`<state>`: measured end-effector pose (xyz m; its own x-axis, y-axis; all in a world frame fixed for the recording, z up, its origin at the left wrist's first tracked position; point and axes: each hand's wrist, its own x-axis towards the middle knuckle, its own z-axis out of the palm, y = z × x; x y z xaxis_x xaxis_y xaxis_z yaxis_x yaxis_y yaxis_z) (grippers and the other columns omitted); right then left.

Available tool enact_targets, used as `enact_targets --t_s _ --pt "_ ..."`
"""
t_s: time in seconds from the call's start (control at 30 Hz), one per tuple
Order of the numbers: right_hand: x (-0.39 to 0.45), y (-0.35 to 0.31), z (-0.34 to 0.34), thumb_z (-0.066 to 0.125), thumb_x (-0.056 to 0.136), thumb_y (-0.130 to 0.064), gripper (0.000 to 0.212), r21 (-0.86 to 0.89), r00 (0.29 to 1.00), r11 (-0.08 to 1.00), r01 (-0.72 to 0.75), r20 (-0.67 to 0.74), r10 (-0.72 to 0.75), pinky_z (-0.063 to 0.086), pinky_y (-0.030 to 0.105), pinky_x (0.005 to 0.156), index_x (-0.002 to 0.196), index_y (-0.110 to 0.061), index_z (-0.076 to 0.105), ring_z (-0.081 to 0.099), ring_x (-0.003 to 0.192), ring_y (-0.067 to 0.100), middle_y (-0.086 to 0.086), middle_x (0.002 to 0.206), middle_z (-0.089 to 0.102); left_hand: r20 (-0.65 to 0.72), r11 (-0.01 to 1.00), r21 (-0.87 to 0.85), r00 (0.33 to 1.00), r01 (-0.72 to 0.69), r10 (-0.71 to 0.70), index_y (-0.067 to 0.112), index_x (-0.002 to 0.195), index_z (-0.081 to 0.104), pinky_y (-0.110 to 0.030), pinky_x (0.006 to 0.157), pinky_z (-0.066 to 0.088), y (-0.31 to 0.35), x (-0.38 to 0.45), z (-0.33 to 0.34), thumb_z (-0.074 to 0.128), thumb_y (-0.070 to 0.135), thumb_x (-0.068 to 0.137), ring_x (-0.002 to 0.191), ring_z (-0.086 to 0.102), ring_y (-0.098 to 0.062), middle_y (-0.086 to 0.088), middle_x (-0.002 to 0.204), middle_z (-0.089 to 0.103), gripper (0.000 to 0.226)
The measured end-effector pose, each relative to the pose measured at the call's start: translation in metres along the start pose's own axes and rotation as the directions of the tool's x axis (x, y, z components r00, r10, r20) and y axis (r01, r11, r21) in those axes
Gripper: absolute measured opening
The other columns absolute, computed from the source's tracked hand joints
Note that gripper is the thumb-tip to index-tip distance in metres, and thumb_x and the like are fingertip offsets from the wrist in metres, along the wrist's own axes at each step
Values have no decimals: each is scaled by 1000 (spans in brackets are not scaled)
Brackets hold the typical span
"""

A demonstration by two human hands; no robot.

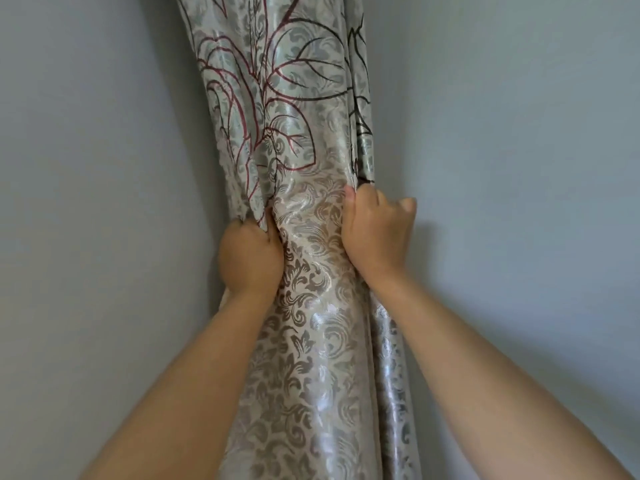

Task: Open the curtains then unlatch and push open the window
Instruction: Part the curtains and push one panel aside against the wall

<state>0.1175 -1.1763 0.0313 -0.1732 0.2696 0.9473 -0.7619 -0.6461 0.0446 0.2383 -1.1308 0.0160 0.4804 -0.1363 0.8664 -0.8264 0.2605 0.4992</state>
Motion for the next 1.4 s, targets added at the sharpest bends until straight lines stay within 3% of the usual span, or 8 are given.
enact_targets --t_s 0.23,0.37,0.5,0.73,0.93,1.1,1.3,1.4 --pt "-26 67 54 45 84 -16 32 -247 980 954 170 -63 -191 37 24 48 54 -10 48 43 33 22 5 40 51 -61 983 129 989 -130 138 -9 69 55 -48 64 45 -9 -2 92 57 -13 69 82 52 -42 -28 91 56 4" --pt "-23 67 55 50 83 -16 28 -312 985 936 165 12 -170 38 23 49 55 -11 51 47 35 22 5 42 55 -48 984 106 988 -141 147 -4 80 56 -51 72 44 -12 6 92 55 -3 74 88 50 -42 -28 97 54 6" --pt "-26 57 53 51 82 -13 27 -277 991 952 132 59 -120 41 24 51 56 -10 53 50 35 22 6 43 58 55 983 54 984 -173 170 -5 99 57 -31 70 37 -23 9 77 47 14 86 93 50 -35 -21 108 50 24" --pt "-38 -15 43 40 84 -18 33 -102 992 995 -3 125 16 43 24 52 56 -10 55 48 35 21 4 45 59 118 980 190 992 -57 35 2 98 53 -28 60 35 -43 1 6 42 13 87 84 49 -26 -7 95 48 19" --pt "-35 -61 -2 70 71 -7 23 -44 968 997 -66 239 75 42 24 53 55 -8 54 47 35 22 6 43 58 315 886 348 929 -306 197 -6 123 29 -41 105 33 -38 -39 -72 55 4 80 119 34 -35 -25 132 30 52" --pt "-38 -104 -58 67 62 12 18 6 933 990 -141 335 131 44 30 54 66 -3 57 55 49 27 13 58 62 433 853 430 897 -296 92 2 129 26 -35 103 32 -17 -64 -168 65 20 74 124 27 -28 -13 138 23 69" --pt "-70 -175 -137 57 76 8 39 8 813 960 -280 534 233 44 52 87 113 2 48 53 105 43 32 121 51 550 537 673 829 -509 96 5 99 58 -36 80 46 34 -83 -286 58 17 78 115 41 -28 -10 126 45 25" --pt "-68 -210 -181 66 61 14 52 119 806 936 -330 552 214 32 66 93 109 0 53 41 117 53 40 128 40 636 254 695 740 -673 221 13 59 65 -25 58 51 48 -94 -351 79 20 47 74 64 -24 -4 80 68 19"
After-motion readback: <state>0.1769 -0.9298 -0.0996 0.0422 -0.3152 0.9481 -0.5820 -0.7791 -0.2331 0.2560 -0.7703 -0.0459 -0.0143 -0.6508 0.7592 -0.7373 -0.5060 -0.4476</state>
